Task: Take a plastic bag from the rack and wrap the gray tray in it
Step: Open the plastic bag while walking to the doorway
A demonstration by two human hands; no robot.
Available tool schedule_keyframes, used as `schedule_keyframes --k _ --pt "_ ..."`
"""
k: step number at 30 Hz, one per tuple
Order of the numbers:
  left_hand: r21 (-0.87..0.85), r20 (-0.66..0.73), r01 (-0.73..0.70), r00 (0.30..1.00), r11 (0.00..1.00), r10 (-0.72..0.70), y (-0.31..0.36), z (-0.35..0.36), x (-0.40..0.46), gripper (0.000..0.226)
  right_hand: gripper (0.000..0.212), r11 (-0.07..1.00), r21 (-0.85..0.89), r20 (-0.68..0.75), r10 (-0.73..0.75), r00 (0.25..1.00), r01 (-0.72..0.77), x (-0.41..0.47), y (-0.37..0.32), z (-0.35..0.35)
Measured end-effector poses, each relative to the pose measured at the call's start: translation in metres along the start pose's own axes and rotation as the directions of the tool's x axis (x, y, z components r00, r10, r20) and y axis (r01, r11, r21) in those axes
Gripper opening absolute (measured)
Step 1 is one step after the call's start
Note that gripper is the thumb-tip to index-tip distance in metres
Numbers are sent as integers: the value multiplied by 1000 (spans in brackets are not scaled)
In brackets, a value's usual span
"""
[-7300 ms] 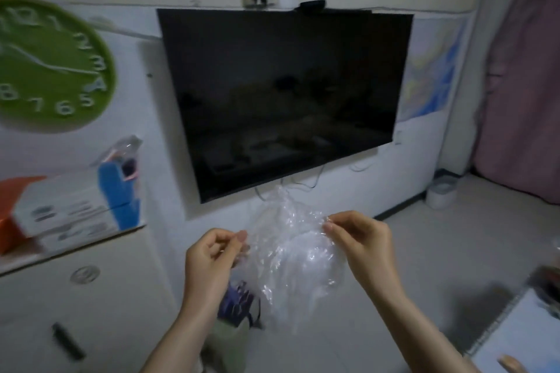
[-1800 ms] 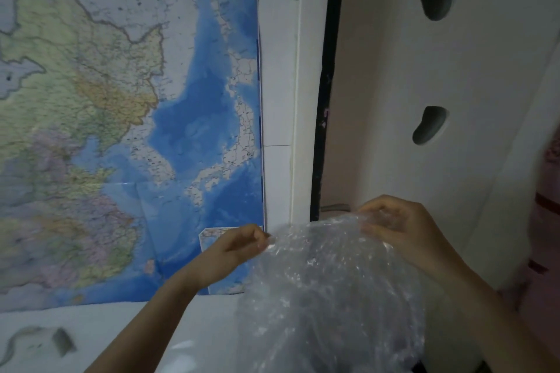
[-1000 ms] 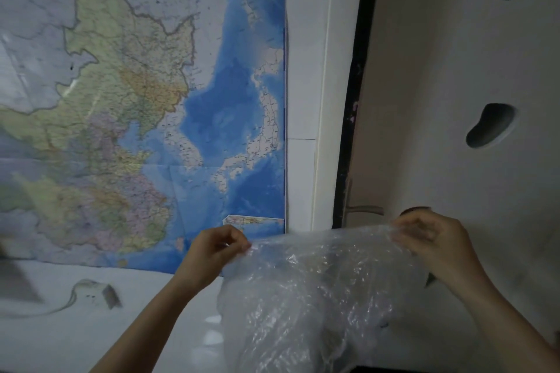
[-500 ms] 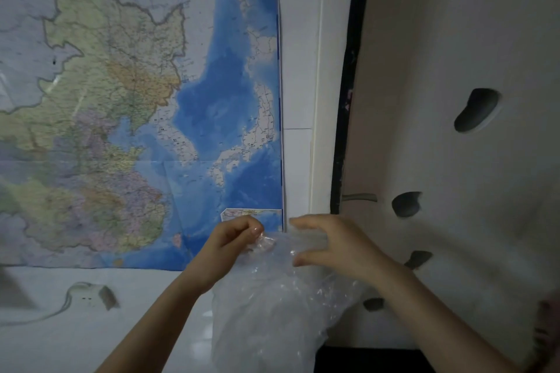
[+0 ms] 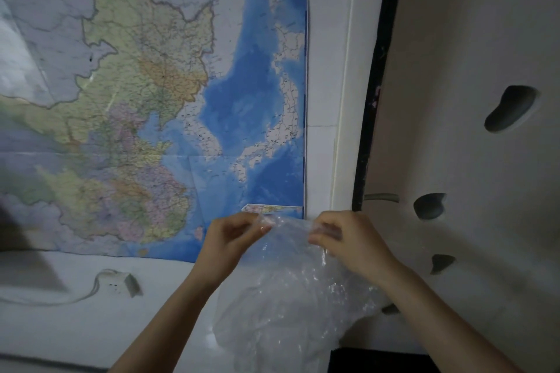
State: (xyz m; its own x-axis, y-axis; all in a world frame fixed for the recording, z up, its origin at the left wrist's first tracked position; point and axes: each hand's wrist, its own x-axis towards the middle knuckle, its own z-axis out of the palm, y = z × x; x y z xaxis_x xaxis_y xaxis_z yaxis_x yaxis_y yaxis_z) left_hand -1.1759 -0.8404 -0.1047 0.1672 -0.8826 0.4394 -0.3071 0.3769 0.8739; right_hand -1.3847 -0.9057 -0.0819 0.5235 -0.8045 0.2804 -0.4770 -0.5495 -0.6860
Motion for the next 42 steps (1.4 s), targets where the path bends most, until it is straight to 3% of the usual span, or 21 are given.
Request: schedule_keyframes --k 3,6,10,14,19,24,27,32,36,38,40,42 --pt "-88 -26 53 998 995 -56 0 -4 2 13 15 1000 -2 6 27 1000 -27 -3 3 -3" --pt "-232 -77 188 974 954 -211 -3 -5 2 26 10 999 20 2 51 999 -51 -7 4 -3" --pt "-353 73 386 919 852 -387 -7 -10 0 43 17 998 20 -34 55 998 -55 -10 7 -5" --pt "-171 208 505 858 846 -469 -16 -18 -21 72 21 992 81 -121 108 987 -98 -12 15 -13" --pt "42 175 445 878 895 -445 -24 3 -40 50 23 990 66 -111 127 986 -121 -10 22 -7" --pt "60 19 458 888 887 -460 -35 -5 -52 29 22 983 96 -135 170 976 -157 -14 34 -14" --pt "45 25 479 877 877 -481 -39 -15 -56 23 21 976 111 -96 198 976 -187 -15 37 -14" --pt "-42 300 552 802 833 -517 -38 -18 -55 51 32 973 134 -131 206 970 -189 -14 35 -6" --pt "-85 290 585 789 807 -542 -37 -4 -56 66 32 974 90 -108 217 970 -208 -12 28 0" --pt "33 178 530 831 847 -527 -34 -3 -52 83 31 977 69 -97 207 973 -201 -13 25 2" --pt "241 63 372 916 897 -397 -24 -2 -44 98 31 981 26 -67 192 979 -191 -14 22 2" --pt "378 88 182 969 908 -231 -6 2 -32 105 31 987 -26 -51 159 986 -160 -16 19 3"
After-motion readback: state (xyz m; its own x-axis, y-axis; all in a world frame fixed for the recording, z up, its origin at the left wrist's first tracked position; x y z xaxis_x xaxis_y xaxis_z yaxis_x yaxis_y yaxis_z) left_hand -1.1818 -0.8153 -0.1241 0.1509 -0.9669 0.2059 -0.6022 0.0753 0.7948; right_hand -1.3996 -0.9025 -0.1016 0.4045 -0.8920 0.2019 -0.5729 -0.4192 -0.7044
